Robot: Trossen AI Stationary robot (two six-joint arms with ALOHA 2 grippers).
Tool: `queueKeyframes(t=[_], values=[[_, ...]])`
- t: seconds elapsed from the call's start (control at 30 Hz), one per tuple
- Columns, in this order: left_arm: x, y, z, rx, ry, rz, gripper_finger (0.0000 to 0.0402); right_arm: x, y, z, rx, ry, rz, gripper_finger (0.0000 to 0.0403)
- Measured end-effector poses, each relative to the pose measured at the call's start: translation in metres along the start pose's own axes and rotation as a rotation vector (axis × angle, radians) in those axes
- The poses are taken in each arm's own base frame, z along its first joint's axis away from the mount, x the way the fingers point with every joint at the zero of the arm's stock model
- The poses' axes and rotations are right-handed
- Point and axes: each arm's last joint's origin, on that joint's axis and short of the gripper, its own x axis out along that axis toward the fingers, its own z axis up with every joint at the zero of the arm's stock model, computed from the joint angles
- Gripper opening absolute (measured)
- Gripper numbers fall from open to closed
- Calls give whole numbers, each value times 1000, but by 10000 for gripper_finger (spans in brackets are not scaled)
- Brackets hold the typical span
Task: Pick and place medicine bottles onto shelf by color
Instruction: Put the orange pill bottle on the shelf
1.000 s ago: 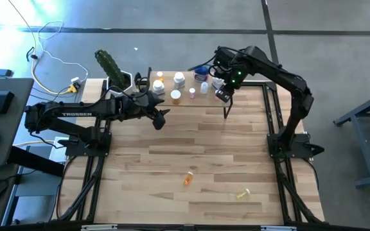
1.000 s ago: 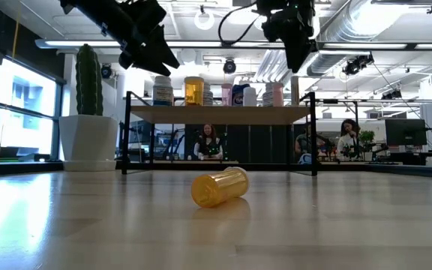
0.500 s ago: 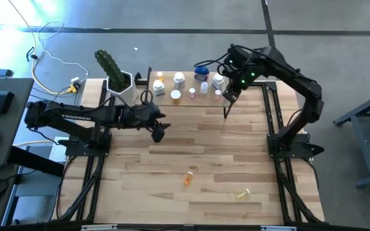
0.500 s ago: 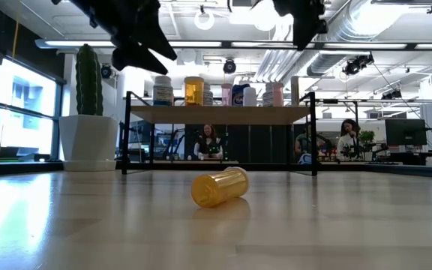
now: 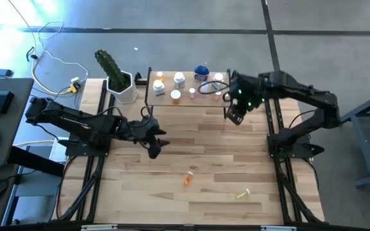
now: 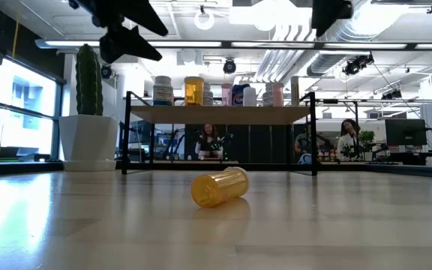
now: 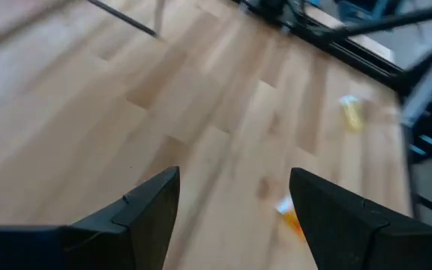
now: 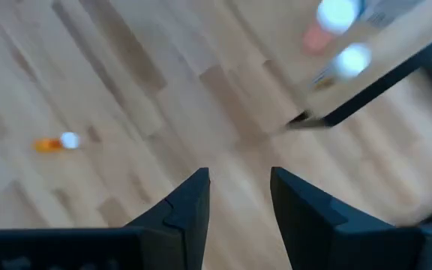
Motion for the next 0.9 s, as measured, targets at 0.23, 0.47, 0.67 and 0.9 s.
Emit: queueKeyframes(t=[0.23,0.47,0.67,0.9], values=[[-8,-19,-19,-24,78,-57,241,14,27,-42,208,39,79,133],[-15,-28,-33,-49,107,-21,241,34,58,-86,388,159,63,133],[-18,-32,-38,-76,97,3,241,47,83,-119,534,213,72,133],[-20,-34,-40,-69,104,-7,241,60,103,-150,627,252,116,133]])
